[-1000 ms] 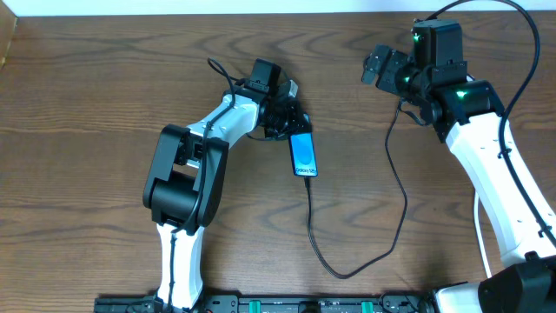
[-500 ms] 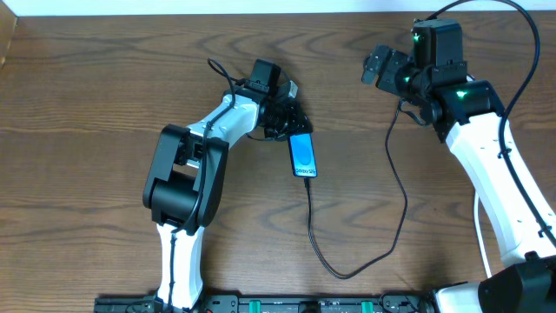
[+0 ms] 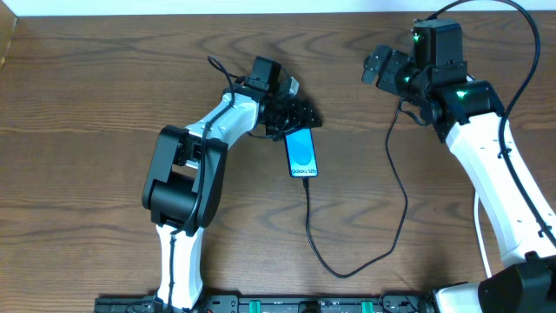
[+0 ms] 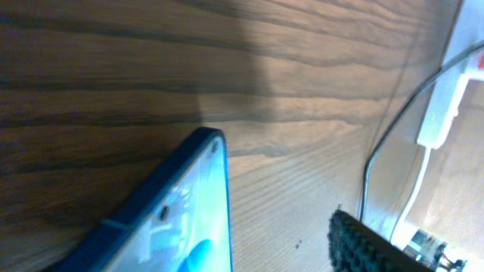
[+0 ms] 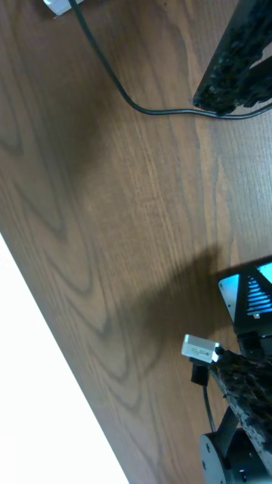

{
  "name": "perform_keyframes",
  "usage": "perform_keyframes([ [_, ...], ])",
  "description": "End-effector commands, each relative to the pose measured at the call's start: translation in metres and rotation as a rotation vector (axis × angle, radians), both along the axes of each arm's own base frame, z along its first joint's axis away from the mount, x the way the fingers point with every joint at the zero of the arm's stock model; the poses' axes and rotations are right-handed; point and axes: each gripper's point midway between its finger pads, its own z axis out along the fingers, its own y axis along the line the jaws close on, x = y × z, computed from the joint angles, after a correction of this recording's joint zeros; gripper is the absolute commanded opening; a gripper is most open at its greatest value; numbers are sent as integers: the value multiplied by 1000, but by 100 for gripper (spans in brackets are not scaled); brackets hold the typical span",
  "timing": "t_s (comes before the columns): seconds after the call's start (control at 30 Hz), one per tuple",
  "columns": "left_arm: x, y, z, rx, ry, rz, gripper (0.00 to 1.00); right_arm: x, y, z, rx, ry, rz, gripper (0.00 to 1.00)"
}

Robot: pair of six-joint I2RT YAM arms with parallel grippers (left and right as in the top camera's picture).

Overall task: Plug charger to phone and switch on socket
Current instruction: 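Open the left gripper and lift it away from the phone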

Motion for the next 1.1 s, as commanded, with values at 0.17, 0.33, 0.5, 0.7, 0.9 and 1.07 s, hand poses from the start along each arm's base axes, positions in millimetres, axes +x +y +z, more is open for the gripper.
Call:
perform_keyframes([
  [0.17,-2,6,-12,54,6,7,87,1,-3,-3,-24,4,0,99],
  [0.33,-2,13,-17,100,12,23,88,1,-3,-4,-25,5,0,99],
  [0.5,-5,31,-29,211,30,55,88,1,-4,-3,-30,3,-6,99],
  [0.7,-9,48,-39,316,46,79,89,2,-5,-3,-35,2,-11,99],
  [0.9,-9,56,-42,365,43,91,89,2,-5,-3,-35,2,-11,99],
  [1.07,-9,57,-42,365,40,89,89,1,-6,-4,-37,3,-13,99],
])
